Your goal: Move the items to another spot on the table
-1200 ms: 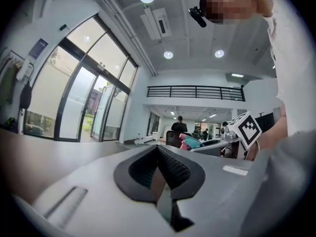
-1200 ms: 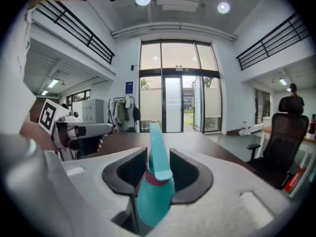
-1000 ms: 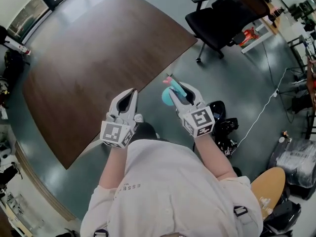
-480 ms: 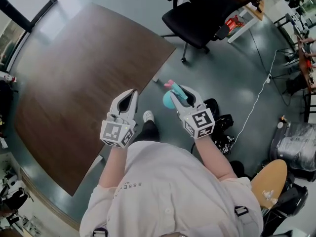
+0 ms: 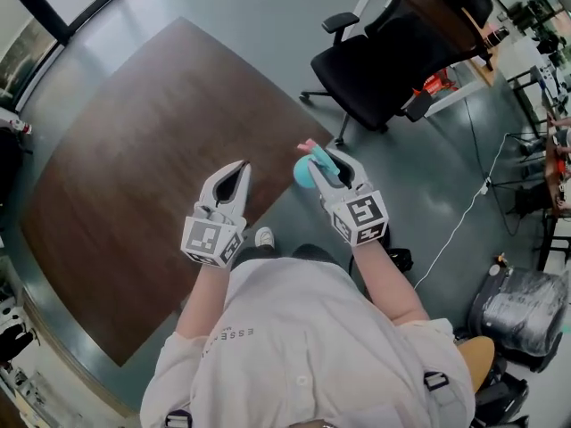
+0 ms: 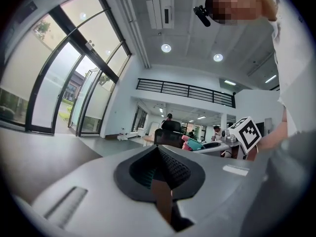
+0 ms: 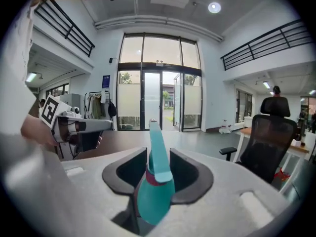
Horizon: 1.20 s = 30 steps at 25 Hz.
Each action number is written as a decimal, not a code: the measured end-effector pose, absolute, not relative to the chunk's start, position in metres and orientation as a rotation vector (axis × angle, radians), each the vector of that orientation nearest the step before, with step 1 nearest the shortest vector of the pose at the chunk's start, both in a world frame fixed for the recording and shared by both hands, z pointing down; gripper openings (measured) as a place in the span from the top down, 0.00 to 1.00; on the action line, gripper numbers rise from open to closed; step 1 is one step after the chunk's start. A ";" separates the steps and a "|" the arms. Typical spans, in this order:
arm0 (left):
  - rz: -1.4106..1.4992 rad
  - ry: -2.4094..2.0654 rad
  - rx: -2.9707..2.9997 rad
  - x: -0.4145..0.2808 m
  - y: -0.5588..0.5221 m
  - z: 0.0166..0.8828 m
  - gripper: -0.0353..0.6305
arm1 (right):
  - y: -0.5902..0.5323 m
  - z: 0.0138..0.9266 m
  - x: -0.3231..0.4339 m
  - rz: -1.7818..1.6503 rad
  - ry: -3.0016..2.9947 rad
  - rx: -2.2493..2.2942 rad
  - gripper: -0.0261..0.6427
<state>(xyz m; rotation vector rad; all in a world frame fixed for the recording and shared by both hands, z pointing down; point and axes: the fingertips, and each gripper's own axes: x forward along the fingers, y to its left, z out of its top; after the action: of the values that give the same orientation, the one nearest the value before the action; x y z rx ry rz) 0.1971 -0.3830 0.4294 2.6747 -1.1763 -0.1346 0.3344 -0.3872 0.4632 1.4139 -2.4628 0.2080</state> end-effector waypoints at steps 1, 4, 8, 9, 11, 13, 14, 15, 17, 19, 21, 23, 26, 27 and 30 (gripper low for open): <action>-0.132 -1.197 2.667 0.197 -0.390 0.430 0.93 | -0.397 0.464 0.332 0.209 -2.475 1.392 0.76; -0.126 -1.270 2.641 0.192 -0.404 0.429 0.93 | -0.425 0.468 0.322 0.230 -2.521 1.326 0.76; -0.112 -1.422 2.564 0.176 -0.425 0.432 0.93 | -0.463 0.474 0.299 0.230 -2.602 1.176 0.76; -0.119 -1.472 2.538 0.172 -0.433 0.432 0.93 | -0.473 0.475 0.294 0.226 -2.621 1.133 0.76; -0.133 -1.603 2.464 0.162 -0.445 0.432 0.93 | -0.493 0.478 0.285 0.219 -2.667 1.011 0.76; -0.144 -1.738 2.373 0.155 -0.451 0.434 0.93 | -0.509 0.481 0.276 0.205 -2.704 0.872 0.76; -0.151 -1.792 2.331 0.153 -0.453 0.436 0.93 | -0.517 0.483 0.273 0.196 -2.716 0.816 0.76; -0.159 -1.837 2.294 0.152 -0.455 0.436 0.93 | -0.524 0.484 0.271 0.188 -2.723 0.771 0.76; -0.171 -1.915 2.232 0.152 -0.460 0.436 0.93 | -0.541 0.486 0.270 0.180 -2.730 0.705 0.76; -0.177 -1.982 2.181 0.153 -0.465 0.436 0.93 | -0.557 0.489 0.269 0.180 -2.738 0.650 0.76; -0.184 -2.034 2.134 0.154 -0.467 0.436 0.93 | -0.569 0.493 0.268 0.178 -2.751 0.596 0.76; -0.185 -2.078 2.087 0.153 -0.467 0.438 0.93 | -0.576 0.496 0.265 0.174 -2.764 0.543 0.76; -0.182 -2.134 2.016 0.146 -0.466 0.442 0.93 | -0.584 0.502 0.257 0.169 -2.773 0.486 0.76; -0.178 -2.145 1.997 0.145 -0.465 0.444 0.93 | -0.585 0.505 0.256 0.170 -2.773 0.472 0.76; -0.164 -2.167 1.958 0.142 -0.464 0.449 0.93 | -0.587 0.510 0.252 0.179 -2.775 0.435 0.76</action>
<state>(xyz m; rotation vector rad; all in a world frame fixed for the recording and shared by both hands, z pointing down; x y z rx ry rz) 0.1423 -0.4641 0.4491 1.9582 -2.1665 -0.1636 0.2515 -0.5871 0.5103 0.4354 -2.7755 0.1787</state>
